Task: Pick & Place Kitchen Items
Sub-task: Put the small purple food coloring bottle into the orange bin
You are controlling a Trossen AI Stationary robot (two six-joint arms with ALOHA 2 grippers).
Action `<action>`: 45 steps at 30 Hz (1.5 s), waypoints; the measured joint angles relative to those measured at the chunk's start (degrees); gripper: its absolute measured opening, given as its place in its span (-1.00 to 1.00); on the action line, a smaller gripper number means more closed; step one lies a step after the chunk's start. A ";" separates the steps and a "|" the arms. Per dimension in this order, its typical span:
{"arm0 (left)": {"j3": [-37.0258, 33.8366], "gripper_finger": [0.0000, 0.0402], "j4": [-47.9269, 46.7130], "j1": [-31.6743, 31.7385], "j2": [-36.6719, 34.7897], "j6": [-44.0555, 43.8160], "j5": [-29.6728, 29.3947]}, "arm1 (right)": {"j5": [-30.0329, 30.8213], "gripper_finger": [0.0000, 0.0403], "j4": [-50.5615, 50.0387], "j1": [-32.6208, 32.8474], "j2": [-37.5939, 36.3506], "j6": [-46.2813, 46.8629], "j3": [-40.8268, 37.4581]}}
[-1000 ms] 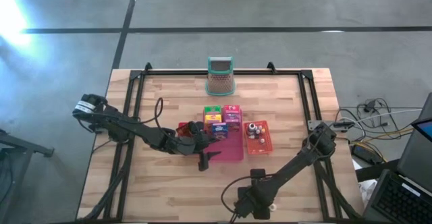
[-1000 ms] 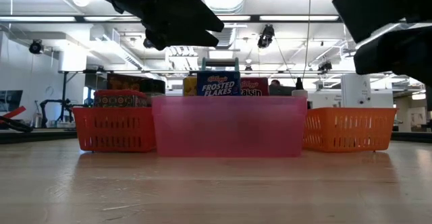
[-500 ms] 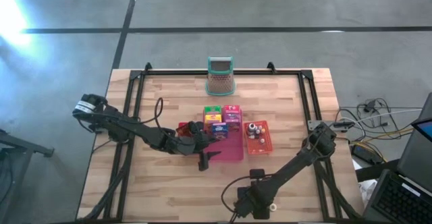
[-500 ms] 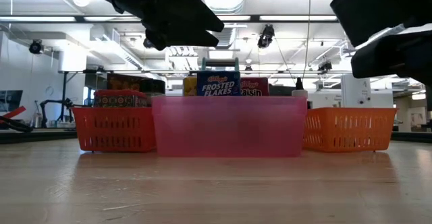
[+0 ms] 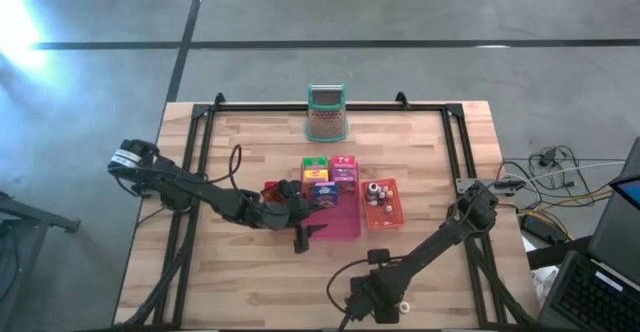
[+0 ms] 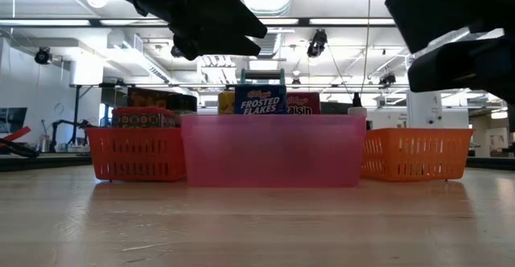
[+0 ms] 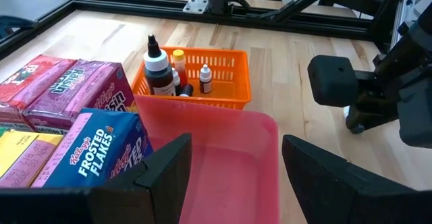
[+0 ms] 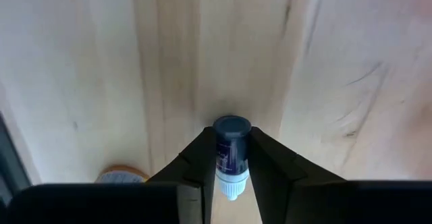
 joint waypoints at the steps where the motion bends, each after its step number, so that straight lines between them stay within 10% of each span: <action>1: 0.00 0.18 -0.02 0.00 0.00 -0.18 0.00 | 0.82 -0.64 -0.17 0.00 0.00 -0.20 0.15; 24: 0.00 0.18 -0.40 -0.02 0.00 -3.76 1.40 | 20.51 -0.71 -9.76 1.69 -2.03 -3.50 11.85; 45: 0.00 0.18 -0.96 0.00 0.00 -4.51 1.40 | 15.28 -0.67 13.55 -3.16 -1.95 -9.86 -1.98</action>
